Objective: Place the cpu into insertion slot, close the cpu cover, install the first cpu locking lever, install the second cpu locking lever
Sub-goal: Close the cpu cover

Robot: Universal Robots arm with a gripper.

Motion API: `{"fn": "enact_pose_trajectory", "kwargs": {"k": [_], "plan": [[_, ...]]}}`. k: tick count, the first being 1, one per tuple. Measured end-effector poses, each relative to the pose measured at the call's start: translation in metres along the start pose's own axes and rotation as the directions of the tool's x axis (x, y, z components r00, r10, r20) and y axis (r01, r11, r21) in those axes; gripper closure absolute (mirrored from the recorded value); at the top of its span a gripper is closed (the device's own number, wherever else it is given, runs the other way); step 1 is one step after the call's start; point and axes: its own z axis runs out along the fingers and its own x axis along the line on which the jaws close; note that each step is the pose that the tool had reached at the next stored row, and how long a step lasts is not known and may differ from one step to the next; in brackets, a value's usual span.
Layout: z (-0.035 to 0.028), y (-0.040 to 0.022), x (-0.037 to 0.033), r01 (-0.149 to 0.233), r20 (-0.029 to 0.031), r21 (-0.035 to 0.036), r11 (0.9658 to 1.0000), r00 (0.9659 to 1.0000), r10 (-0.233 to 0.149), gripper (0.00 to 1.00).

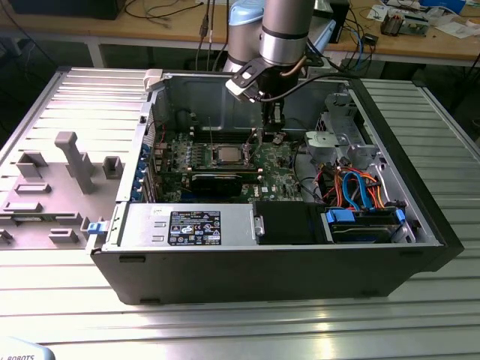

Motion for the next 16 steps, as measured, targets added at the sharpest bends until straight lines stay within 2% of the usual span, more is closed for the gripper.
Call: {"fn": "enact_pose_trajectory", "kwargs": {"k": [16], "plan": [[0.0000, -0.0035, 0.0000, 0.000, 0.0000, 0.0000, 1.0000, 1.0000, 0.000, 0.89]]}}
